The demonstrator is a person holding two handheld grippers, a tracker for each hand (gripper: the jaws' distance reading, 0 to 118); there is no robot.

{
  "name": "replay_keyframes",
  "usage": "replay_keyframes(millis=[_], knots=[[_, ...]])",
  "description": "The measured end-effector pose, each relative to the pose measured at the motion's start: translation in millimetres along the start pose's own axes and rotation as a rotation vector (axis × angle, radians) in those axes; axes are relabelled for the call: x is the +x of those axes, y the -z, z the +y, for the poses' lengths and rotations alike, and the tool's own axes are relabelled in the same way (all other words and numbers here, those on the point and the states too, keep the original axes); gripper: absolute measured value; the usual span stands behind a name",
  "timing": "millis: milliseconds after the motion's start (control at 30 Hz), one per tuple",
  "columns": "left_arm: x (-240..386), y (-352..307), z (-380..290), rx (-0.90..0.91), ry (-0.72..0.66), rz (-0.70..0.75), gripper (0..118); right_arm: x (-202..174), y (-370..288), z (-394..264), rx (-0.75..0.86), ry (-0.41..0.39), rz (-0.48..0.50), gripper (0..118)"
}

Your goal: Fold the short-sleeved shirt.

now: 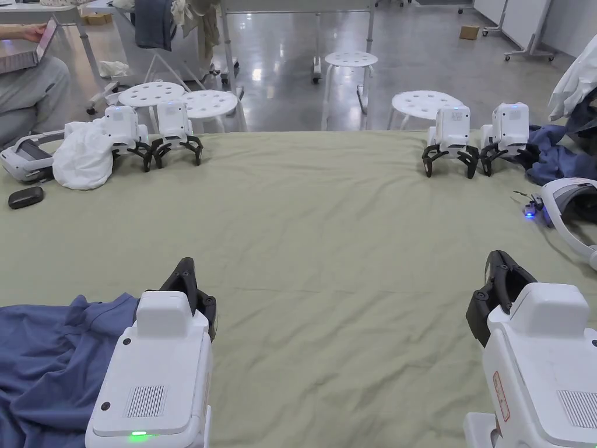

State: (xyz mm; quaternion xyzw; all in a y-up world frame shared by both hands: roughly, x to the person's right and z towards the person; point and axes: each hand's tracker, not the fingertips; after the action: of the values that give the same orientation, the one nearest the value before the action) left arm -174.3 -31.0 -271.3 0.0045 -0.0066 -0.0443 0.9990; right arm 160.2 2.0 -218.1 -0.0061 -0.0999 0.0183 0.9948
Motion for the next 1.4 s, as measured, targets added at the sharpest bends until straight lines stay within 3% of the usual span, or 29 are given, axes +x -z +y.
replay_keyframes(millis=[800,1100,1400], knots=[[-16,-2,1,0.004,-0.001,0.022,0,-13,1,6,0.013,-0.02,0.025,4],[-73,-16,0,0.002,0.004,0.143,0,-63,11,12,0.028,-0.026,0.119,4],[-152,-52,-3,-0.017,0.025,0.326,0,-138,17,12,0.03,-0.018,0.284,4]])
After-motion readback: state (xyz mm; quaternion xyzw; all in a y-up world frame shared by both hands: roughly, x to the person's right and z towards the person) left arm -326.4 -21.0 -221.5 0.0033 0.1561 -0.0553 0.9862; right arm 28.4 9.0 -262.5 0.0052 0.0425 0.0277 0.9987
